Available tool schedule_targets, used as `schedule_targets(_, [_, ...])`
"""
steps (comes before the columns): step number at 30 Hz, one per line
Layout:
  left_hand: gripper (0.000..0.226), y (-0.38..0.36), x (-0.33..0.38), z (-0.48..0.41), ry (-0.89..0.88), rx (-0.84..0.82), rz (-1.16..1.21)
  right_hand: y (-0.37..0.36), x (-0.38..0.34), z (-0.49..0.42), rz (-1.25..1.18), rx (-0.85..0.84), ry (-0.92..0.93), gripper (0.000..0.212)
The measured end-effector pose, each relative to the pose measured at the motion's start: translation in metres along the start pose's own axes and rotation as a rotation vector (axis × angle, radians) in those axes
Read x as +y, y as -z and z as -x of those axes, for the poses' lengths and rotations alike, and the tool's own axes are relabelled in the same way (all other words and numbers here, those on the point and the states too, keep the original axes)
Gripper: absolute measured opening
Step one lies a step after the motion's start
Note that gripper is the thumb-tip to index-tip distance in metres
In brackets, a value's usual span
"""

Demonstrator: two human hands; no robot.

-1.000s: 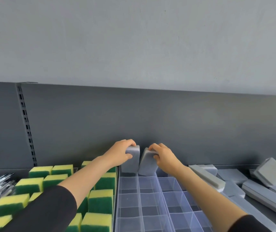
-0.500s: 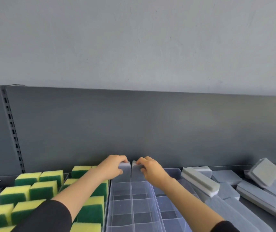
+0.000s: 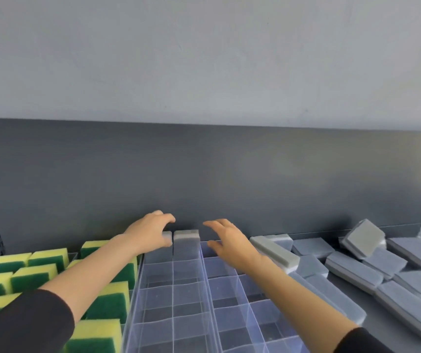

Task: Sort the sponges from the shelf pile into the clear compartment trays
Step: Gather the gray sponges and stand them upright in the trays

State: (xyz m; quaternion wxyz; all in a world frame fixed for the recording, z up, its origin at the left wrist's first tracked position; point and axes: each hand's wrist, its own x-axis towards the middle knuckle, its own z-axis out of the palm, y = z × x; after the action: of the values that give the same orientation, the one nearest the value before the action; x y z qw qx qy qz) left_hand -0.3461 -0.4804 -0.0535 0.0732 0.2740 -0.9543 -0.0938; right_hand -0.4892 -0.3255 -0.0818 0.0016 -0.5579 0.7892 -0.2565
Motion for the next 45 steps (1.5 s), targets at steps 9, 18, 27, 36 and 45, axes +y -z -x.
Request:
schedule_targets(9, [0.051,-0.004,0.104,-0.009,-0.239,0.002,-0.004,0.068,0.067,0.086,0.016,0.129,-0.158,0.036])
schedule_targets(18, [0.052,-0.053,0.182,-0.021,-0.388,-0.12,0.0,0.071,0.104,0.174,-0.039,0.01,-0.273,0.043])
schedule_targets(27, [0.071,-0.078,0.2,-0.036,-0.415,-0.224,-0.078,0.056,0.104,0.198,-0.023,-0.157,-0.277,0.072])
schedule_targets(36, [0.057,-0.079,0.208,-0.04,-0.445,-0.222,-0.116,0.075,0.12,0.2,-0.073,0.029,-0.309,0.048])
schedule_targets(45, [0.071,-0.086,0.224,-0.043,-0.488,-0.195,-0.441,0.094,0.143,0.215,-0.224,0.104,-0.434,0.042])
